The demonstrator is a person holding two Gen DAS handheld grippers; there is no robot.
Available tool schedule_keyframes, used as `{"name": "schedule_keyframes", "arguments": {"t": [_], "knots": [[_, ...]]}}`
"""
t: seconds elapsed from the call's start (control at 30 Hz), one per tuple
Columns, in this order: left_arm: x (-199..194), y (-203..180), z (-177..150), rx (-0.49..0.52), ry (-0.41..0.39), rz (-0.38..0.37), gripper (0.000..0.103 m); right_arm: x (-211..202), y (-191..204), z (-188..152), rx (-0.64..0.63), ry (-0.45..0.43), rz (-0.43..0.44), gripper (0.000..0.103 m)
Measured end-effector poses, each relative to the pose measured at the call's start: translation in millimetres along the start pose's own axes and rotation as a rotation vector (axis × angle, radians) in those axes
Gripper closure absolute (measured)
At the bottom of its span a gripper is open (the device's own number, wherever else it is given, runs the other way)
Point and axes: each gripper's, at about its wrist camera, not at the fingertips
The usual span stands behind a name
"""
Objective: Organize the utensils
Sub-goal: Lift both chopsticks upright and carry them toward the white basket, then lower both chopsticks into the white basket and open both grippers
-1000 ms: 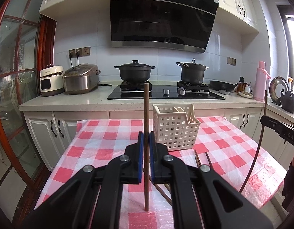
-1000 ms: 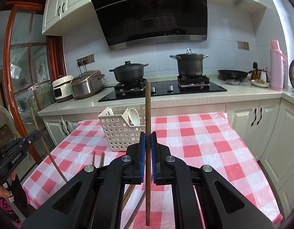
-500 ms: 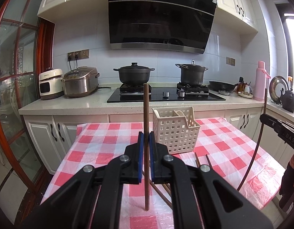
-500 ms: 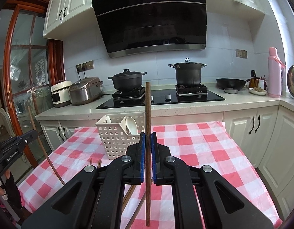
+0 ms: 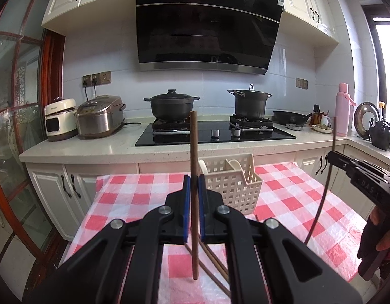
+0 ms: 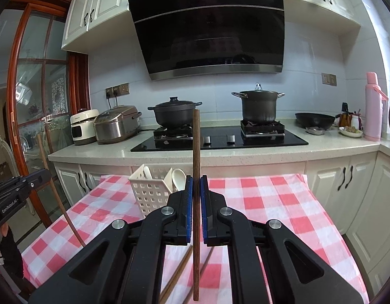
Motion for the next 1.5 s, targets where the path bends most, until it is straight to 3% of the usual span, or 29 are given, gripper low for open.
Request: {"name": "schedule_keyframes", "arguments": {"t": [0.43,0.93,1.13,1.33,1.5], "knots": [[44,-2,74,-0.006,-0.048,-0.069,0.097,68,5,43,-0.005,0.003,0.034,0.097],[105,-17,160,0.023,-0.111,-0.085,0.097,118,15,105,0.013,-0.076,0.065,0.097],[138,-17,165,0.012,-0.093,-0.084,0.097,137,16,105,-0.003,-0.072,0.059,0.097],[174,-12,143,-0.023,-0.012,-0.11,0.097,161,3,97,0.072,-0.032,0.08,0.097],[191,-8,125,-0.02,0.054,-0.117,0.097,176,10,90,0.061,0.007,0.1,0.097]]}}
Point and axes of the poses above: each gripper's, at about its wrist camera, not at the fingertips, and x roughly the way its jaws point, y to its left, z to its top, and after that the axes turned 5 degrees about x, right-handed
